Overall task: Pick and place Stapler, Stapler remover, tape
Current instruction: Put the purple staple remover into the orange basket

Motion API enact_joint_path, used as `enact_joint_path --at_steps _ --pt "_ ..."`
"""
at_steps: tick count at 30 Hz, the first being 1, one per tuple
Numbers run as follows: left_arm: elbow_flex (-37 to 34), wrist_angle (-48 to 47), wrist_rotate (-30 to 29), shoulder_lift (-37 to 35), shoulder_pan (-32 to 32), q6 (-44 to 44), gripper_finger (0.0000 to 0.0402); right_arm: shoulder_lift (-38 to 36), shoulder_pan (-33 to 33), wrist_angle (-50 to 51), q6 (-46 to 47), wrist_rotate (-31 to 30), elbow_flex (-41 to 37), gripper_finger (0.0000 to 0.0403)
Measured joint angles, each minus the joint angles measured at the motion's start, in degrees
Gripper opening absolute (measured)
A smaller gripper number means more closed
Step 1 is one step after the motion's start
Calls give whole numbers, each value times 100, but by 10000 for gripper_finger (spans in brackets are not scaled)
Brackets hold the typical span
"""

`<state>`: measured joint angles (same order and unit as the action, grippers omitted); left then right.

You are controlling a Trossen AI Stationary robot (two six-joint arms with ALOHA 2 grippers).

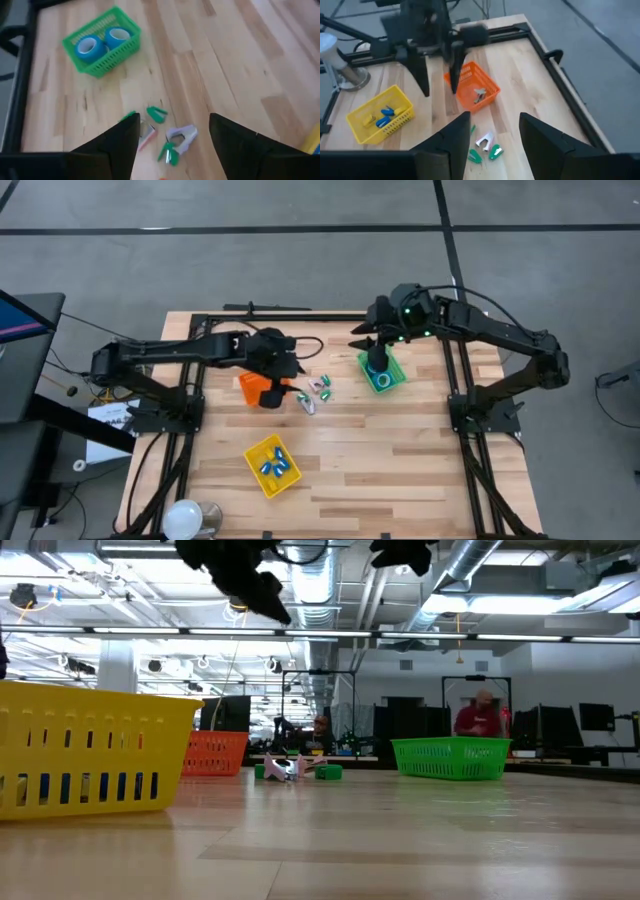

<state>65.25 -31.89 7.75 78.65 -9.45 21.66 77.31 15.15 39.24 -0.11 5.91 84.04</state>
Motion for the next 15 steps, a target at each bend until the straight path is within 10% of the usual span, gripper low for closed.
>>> enact_joint_path --at_steps 15 --pt "-2 6 8 1318 259 2198 202 -349 333 -38 -21 2 -2 147"
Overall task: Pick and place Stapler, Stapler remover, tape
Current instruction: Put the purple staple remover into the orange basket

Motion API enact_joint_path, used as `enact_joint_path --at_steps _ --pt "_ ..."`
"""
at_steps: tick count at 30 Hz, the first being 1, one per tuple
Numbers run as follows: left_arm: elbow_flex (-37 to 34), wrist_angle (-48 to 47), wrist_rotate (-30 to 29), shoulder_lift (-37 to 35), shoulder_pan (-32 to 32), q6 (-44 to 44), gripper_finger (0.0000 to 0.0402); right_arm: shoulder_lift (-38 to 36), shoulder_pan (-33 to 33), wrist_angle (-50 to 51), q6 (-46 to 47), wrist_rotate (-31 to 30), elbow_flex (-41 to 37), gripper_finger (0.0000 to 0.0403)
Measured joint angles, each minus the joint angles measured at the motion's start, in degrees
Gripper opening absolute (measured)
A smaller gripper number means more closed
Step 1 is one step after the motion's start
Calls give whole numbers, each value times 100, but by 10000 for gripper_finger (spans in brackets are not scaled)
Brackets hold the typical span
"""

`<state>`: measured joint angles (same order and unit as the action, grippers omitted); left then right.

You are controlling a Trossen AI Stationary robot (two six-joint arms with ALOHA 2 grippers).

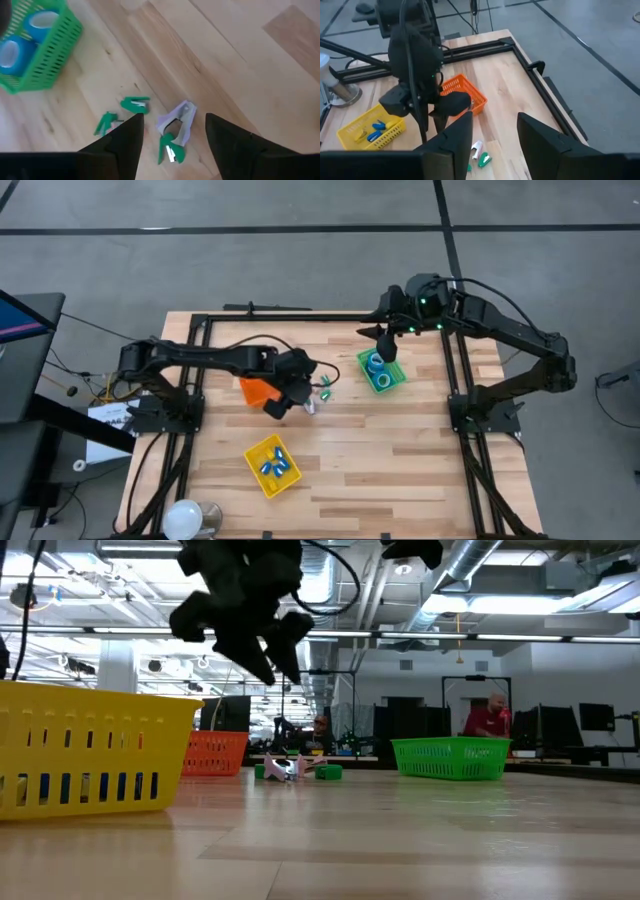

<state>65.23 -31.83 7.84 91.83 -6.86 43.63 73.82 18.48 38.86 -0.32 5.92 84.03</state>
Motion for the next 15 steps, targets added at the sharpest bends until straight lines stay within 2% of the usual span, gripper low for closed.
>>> enact_joint_path --at_steps 15 --pt "-13 -8 -66 803 222 -15 195 -153 -1 522 -176 3 0 134"
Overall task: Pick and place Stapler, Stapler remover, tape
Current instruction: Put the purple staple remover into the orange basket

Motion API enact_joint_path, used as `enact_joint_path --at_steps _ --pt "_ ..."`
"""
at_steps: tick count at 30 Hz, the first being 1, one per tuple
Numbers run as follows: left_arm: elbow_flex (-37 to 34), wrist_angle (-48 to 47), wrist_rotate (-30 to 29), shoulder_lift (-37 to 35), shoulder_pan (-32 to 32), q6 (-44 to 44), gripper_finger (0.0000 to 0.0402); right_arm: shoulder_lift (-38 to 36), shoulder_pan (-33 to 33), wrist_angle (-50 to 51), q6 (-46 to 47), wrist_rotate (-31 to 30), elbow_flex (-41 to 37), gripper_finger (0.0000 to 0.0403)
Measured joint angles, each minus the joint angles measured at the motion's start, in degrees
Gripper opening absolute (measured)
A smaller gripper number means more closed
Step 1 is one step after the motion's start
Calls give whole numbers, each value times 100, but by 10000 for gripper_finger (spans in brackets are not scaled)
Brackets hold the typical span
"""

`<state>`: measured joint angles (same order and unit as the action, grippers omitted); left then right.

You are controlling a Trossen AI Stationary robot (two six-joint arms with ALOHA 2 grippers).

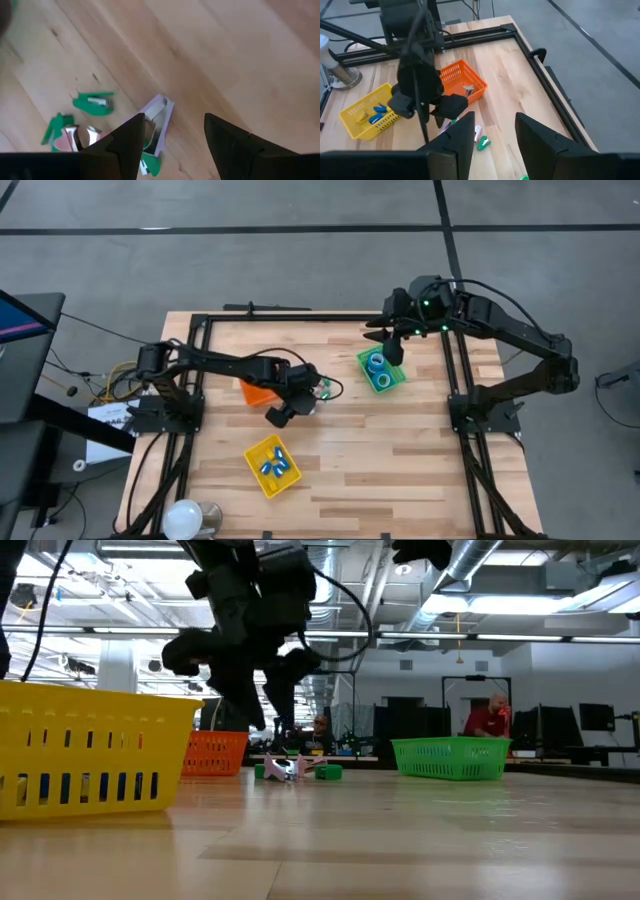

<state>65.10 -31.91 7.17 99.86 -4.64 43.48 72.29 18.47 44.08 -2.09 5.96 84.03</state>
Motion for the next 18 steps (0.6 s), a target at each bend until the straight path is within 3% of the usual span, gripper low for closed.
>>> enact_joint_path --at_steps 12,18 --pt "-43 69 -420 320 -27 113 195 -793 3 261 -326 -2 0 131" --pt "-256 64 -911 316 -37 169 180 -1014 10 256 -409 -12 0 131"
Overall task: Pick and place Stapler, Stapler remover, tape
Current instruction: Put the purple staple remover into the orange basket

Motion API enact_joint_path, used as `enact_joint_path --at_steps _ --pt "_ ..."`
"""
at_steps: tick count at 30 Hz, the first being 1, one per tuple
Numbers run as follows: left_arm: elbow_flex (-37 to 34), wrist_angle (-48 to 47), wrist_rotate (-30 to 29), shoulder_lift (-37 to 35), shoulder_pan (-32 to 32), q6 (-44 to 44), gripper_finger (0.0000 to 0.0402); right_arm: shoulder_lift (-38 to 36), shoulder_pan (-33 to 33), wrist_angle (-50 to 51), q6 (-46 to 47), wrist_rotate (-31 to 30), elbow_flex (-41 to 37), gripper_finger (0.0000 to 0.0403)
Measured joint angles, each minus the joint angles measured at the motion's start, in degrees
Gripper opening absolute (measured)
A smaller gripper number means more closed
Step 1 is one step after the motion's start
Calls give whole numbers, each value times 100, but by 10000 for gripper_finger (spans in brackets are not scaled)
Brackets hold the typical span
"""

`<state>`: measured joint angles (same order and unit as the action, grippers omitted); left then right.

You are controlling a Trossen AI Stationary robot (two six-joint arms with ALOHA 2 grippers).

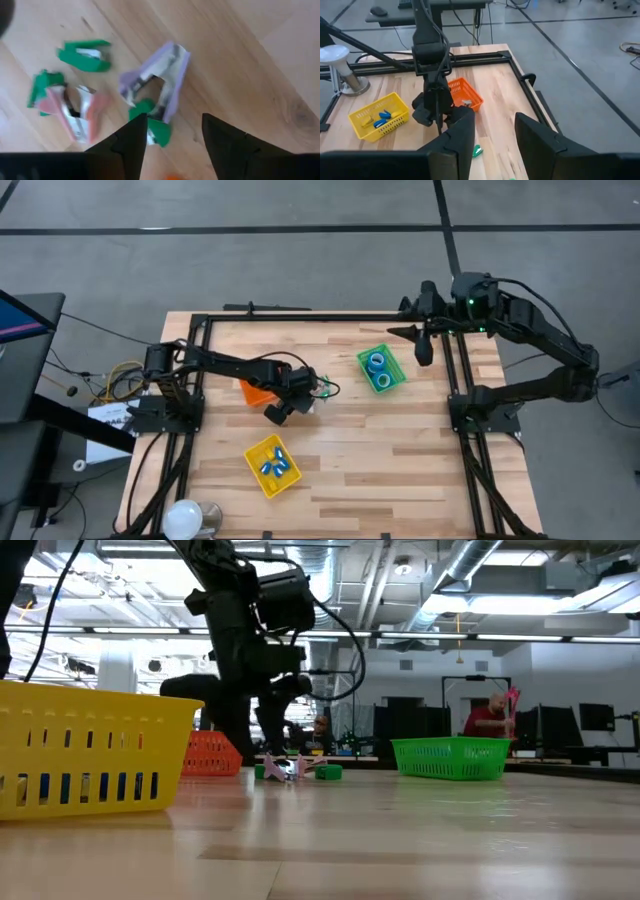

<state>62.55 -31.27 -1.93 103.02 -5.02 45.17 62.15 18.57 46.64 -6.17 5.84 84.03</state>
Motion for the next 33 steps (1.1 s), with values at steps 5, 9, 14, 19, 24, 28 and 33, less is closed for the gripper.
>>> enact_joint_path --at_steps 5,9,14,19,24,28,33 --pt "-95 54 0 -7 17 0 145 -37 -2 1 0 -19 0 131" --pt "-96 206 0 -41 17 0 126 -15 -2 2 2 -34 0 131" --pt "-96 321 2 -72 17 0 114 43 -2 -2 4 -34 0 131" --pt "-96 406 21 -79 17 0 108 101 -4 14 22 -34 0 131" --pt "-96 596 296 -79 17 -1 106 96 -4 6 22 -34 0 131" --pt "-96 633 413 -56 17 0 103 94 -2 6 20 -34 0 131" --pt "-96 656 411 -48 17 0 88 94 -2 6 20 -34 0 131"
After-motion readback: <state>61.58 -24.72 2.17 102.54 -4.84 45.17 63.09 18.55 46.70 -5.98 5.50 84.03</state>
